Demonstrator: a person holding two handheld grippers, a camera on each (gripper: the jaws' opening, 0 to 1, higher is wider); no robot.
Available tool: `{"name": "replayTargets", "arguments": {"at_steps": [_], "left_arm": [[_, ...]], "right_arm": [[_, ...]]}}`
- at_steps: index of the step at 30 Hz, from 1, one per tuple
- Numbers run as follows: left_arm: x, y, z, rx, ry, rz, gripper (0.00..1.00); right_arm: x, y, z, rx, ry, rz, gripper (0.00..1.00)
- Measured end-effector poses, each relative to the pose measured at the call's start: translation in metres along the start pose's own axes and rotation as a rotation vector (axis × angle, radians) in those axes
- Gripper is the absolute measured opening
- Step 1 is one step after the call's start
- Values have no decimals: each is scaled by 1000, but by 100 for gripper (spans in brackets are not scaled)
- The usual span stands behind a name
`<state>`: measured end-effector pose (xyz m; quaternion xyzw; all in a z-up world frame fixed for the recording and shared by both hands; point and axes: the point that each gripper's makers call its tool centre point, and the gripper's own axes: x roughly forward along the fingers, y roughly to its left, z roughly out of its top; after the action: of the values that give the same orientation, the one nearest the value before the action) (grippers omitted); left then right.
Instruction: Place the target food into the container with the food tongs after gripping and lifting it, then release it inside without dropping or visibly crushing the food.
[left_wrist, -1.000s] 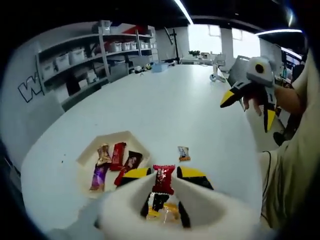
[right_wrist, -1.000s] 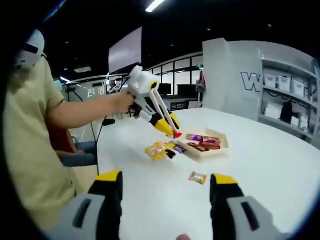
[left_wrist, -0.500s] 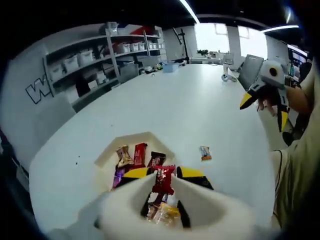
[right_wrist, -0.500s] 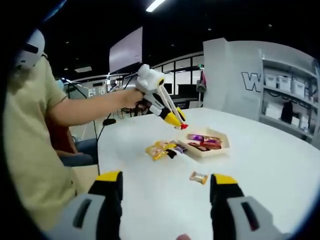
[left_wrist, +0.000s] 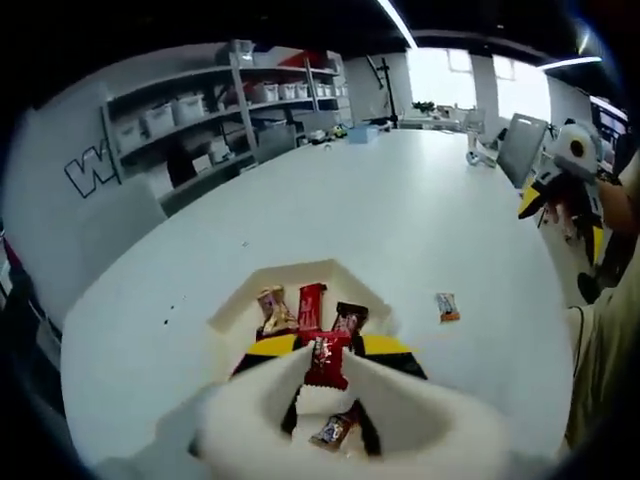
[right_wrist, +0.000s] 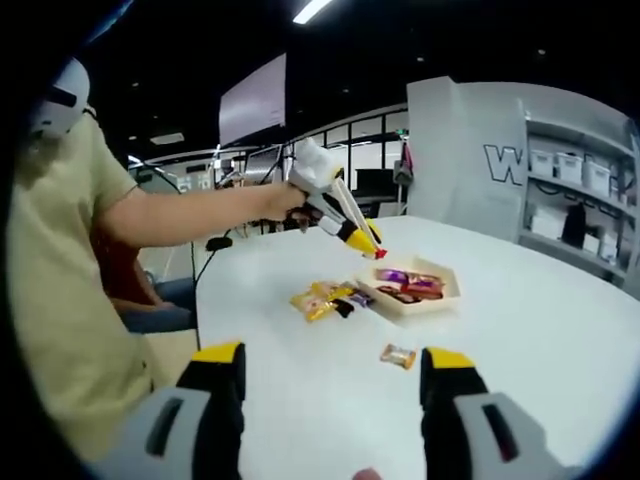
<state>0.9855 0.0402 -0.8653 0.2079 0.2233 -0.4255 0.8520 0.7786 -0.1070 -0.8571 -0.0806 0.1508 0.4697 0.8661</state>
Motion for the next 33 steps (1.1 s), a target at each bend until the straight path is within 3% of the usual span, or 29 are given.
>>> {"name": "replayTargets", "arguments": {"at_steps": [7,24,33], "left_arm": [[12,9,-3,28,20,30,20],[34,19,-16,18,64,33,20],[42,21,-22,59,104,37,24]], "right_arm": [[0,1,0,1,-1,-1,69],[-1,1,0,1,1,-3,69],[-4,0,0,2,-2,-8,69]]}}
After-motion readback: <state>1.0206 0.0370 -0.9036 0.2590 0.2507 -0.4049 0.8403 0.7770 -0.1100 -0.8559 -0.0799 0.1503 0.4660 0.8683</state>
